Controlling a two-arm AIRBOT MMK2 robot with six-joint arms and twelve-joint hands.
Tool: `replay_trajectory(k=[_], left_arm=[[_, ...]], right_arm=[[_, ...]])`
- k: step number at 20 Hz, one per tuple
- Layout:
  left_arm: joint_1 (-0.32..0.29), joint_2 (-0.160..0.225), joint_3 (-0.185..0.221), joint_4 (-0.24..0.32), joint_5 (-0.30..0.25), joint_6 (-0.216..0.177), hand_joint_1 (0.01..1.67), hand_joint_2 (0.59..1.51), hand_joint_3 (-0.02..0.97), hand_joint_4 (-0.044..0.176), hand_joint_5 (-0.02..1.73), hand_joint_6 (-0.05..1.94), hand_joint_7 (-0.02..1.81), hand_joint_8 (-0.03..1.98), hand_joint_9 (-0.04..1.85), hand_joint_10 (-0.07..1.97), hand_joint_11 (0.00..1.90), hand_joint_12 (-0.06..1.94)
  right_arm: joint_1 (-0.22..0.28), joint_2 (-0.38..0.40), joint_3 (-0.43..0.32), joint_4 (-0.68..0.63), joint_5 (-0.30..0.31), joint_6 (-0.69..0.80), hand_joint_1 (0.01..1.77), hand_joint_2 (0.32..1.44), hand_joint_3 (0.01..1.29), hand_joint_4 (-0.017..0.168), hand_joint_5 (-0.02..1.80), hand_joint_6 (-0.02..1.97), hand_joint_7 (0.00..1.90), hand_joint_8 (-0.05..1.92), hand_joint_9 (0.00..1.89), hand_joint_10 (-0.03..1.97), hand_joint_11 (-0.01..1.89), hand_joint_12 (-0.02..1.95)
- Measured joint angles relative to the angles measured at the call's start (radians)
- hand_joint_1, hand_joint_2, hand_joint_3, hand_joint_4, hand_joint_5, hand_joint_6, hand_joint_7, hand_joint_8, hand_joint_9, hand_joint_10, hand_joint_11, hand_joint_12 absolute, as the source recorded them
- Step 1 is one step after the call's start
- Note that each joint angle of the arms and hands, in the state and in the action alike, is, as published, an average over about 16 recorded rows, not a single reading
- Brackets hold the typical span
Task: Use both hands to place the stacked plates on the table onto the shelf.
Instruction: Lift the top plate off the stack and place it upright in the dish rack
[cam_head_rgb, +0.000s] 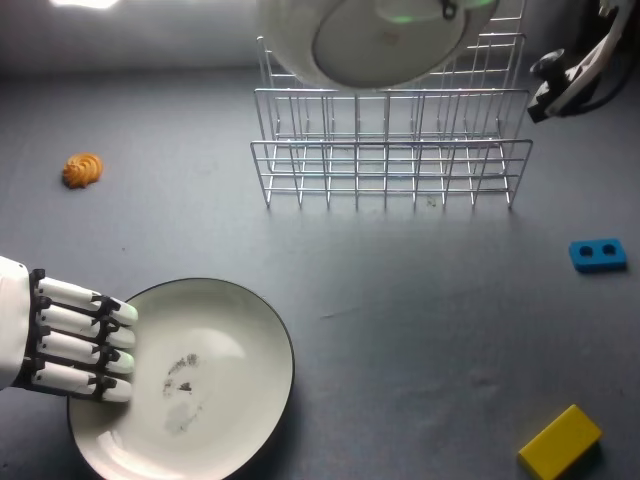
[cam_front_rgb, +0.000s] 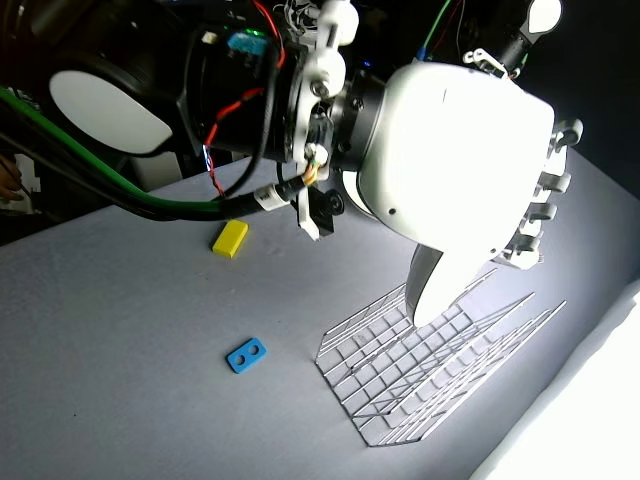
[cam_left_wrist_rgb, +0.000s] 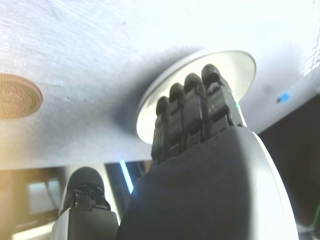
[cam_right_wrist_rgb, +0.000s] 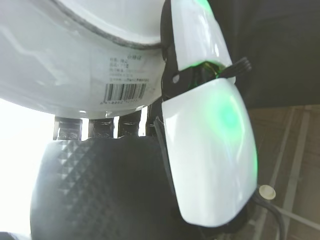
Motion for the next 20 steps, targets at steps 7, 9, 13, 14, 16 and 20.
replay_trajectory(k=[7,9,13,14,16,20], left_arm=[[0.082,-0.013,-0.002,-0.145,0.058,-0.025,0.01,1.107,0.015,0.001,0.12,0.00,0.15,0.00,0.11,0.02,0.02,0.13],[0.106,-0.014,-0.005,-0.189,0.067,-0.039,0.01,1.107,0.015,0.000,0.12,0.00,0.14,0.00,0.11,0.02,0.02,0.12],[0.154,-0.012,-0.015,-0.277,0.080,-0.070,0.01,1.106,0.015,-0.003,0.11,-0.01,0.13,0.00,0.10,0.02,0.02,0.09],[0.165,-0.011,-0.018,-0.297,0.082,-0.078,0.01,1.106,0.015,-0.004,0.11,-0.02,0.13,0.00,0.11,0.02,0.02,0.09],[0.185,-0.010,-0.025,-0.332,0.086,-0.090,0.01,1.106,0.015,-0.005,0.11,-0.02,0.13,0.00,0.11,0.02,0.02,0.10],[0.214,-0.006,-0.039,-0.384,0.095,-0.110,0.01,1.107,0.015,-0.005,0.10,-0.02,0.13,0.00,0.11,0.02,0.02,0.11]], right_arm=[[-0.044,-0.042,0.063,0.026,0.024,-0.004,1.37,0.99,0.01,-0.007,0.90,1.00,1.04,0.85,0.93,1.18,0.77,1.37],[-0.054,-0.054,0.084,0.046,0.028,-0.008,1.37,0.99,0.01,-0.007,0.90,1.00,1.04,0.85,0.92,1.19,0.77,1.38],[-0.076,-0.076,0.122,0.091,0.030,-0.025,1.37,0.99,0.01,-0.007,0.89,1.01,1.03,0.85,0.91,1.20,0.77,1.39],[-0.082,-0.081,0.131,0.103,0.028,-0.030,1.37,1.00,0.01,-0.008,0.89,1.01,1.03,0.86,0.91,1.20,0.77,1.39],[-0.095,-0.091,0.147,0.125,0.025,-0.041,1.37,1.00,0.01,-0.008,0.88,1.01,1.03,0.86,0.90,1.20,0.77,1.40],[-0.126,-0.108,0.174,0.163,0.020,-0.063,1.37,1.00,0.01,-0.008,0.88,1.01,1.03,0.85,0.89,1.21,0.76,1.42]])
